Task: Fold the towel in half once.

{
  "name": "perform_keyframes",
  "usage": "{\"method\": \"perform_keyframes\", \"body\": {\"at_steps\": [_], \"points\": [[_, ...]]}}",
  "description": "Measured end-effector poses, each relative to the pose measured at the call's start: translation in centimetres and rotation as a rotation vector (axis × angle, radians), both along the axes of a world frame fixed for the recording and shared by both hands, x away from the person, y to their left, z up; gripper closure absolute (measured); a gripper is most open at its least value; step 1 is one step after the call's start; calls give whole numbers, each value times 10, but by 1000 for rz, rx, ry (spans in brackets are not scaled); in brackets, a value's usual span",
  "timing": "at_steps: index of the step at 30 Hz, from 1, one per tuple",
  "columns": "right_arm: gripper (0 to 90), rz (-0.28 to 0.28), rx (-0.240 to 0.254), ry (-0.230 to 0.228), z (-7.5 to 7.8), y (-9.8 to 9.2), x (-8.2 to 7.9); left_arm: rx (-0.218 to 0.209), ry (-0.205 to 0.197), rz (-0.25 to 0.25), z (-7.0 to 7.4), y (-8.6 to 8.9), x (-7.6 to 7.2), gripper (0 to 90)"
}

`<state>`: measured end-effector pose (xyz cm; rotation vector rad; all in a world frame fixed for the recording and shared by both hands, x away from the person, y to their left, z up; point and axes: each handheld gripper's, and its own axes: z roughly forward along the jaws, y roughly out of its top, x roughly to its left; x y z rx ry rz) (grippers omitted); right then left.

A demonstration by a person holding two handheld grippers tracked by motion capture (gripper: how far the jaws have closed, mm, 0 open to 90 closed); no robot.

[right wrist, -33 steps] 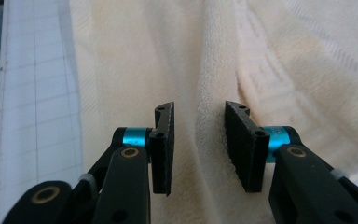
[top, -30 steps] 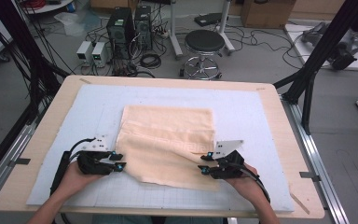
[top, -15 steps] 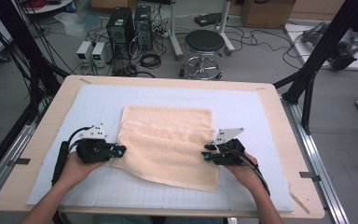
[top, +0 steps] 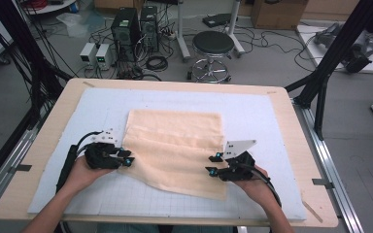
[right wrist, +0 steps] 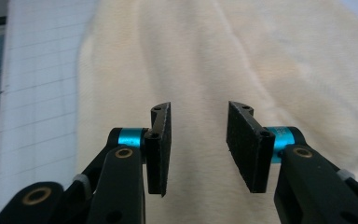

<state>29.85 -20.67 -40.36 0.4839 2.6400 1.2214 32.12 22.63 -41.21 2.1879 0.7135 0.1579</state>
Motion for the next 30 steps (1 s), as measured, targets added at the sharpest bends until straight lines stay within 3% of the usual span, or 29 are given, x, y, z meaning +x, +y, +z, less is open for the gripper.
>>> {"method": "perform_keyframes", "body": {"at_steps": [4,7,9,12,14,21,30], "points": [[607,56,-52,52,-15,8,-7,-2,18,-7,-11,8,-10,649],[622,71,-89,97,-26,13,-6,27,55,-15,-23,8,-11,690],[648,77,-101,113,-32,15,-5,26,33,-14,-23,6,-13,758],[803,92,-79,141,-32,13,-2,31,34,-11,-22,6,-15,837],[854,103,-86,147,-31,14,-3,26,23,-5,-18,8,-21,846],[860,155,-47,116,-12,14,-23,-8,-50,-1,10,16,-62,851],[834,225,32,85,17,9,-68,-57,-60,-12,30,32,-114,827]]}}
